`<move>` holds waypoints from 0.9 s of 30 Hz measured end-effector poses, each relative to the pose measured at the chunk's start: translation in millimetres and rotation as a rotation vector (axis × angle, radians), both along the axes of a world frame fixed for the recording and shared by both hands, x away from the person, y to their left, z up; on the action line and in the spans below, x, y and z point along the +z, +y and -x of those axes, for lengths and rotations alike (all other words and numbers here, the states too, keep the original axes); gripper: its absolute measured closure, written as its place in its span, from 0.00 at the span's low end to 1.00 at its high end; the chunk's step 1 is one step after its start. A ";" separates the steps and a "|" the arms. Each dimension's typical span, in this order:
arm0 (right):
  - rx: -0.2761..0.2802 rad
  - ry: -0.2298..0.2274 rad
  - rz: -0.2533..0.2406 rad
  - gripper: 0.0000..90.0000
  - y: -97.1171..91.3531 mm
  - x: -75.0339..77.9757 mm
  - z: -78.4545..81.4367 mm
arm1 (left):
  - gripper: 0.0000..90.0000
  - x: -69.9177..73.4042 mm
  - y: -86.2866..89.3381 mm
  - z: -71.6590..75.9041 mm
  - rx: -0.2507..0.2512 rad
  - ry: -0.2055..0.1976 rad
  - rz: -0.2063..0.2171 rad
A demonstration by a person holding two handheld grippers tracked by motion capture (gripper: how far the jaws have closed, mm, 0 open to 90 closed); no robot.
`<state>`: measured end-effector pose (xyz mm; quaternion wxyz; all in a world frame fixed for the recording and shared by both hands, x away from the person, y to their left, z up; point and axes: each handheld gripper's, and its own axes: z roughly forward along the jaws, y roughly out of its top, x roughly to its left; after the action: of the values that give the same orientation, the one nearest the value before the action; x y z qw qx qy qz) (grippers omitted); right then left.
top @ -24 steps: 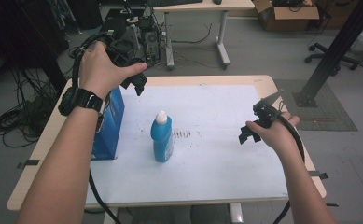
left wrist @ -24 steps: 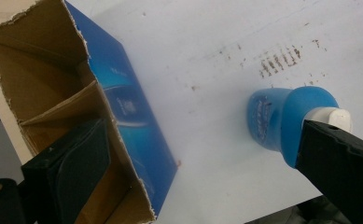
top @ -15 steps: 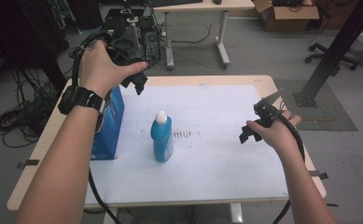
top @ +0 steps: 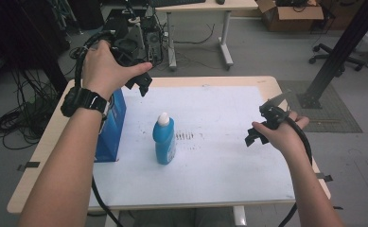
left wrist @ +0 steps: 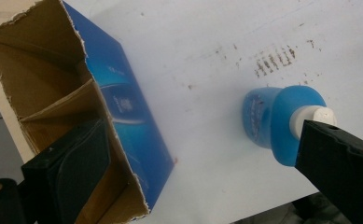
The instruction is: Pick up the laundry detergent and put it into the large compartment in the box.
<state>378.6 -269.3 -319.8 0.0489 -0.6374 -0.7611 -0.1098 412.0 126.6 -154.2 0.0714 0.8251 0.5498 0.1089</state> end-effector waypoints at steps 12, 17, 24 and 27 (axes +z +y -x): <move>0.006 -0.006 -0.006 0.04 -3.1 -1.5 4.4 | 0.04 -5.3 -24.9 6.9 0.003 0.001 0.008; -0.001 -0.003 -0.009 0.04 -4.3 -2.6 6.6 | 0.04 -11.1 -38.7 10.3 0.016 0.004 0.010; 0.007 -0.003 -0.014 0.04 -6.7 -5.7 8.9 | 0.04 -22.2 -56.1 15.1 0.014 0.019 0.004; 0.007 -0.002 -0.015 0.04 -7.4 -6.5 9.7 | 0.04 -28.6 -62.0 17.0 0.019 0.023 -0.004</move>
<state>368.9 -276.6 -326.3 0.0535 -0.6344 -0.7624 -0.1161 395.0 64.5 -182.8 0.0624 0.8213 0.5580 0.1013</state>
